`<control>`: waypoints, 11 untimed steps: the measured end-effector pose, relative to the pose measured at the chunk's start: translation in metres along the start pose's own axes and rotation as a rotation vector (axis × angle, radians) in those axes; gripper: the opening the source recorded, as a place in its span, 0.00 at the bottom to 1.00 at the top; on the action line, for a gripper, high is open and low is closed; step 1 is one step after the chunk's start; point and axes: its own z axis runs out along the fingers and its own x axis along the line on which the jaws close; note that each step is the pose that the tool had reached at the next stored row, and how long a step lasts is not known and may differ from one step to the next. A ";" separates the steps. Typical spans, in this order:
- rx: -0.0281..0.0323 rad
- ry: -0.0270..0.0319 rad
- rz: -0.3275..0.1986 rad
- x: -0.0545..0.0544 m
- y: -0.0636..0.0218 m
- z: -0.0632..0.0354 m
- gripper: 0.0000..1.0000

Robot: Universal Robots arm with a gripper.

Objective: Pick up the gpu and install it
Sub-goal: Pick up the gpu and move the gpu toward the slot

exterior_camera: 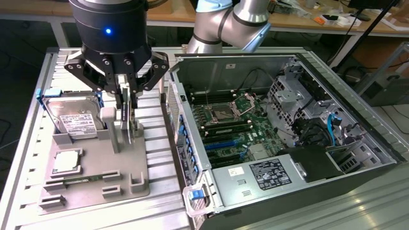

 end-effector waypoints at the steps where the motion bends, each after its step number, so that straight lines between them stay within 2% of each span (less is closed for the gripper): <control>1: 0.0000 0.0005 0.000 0.000 0.0000 -0.0009 0.27; 11: 0.0004 0.0046 0.000 0.000 0.0004 -0.0093 0.27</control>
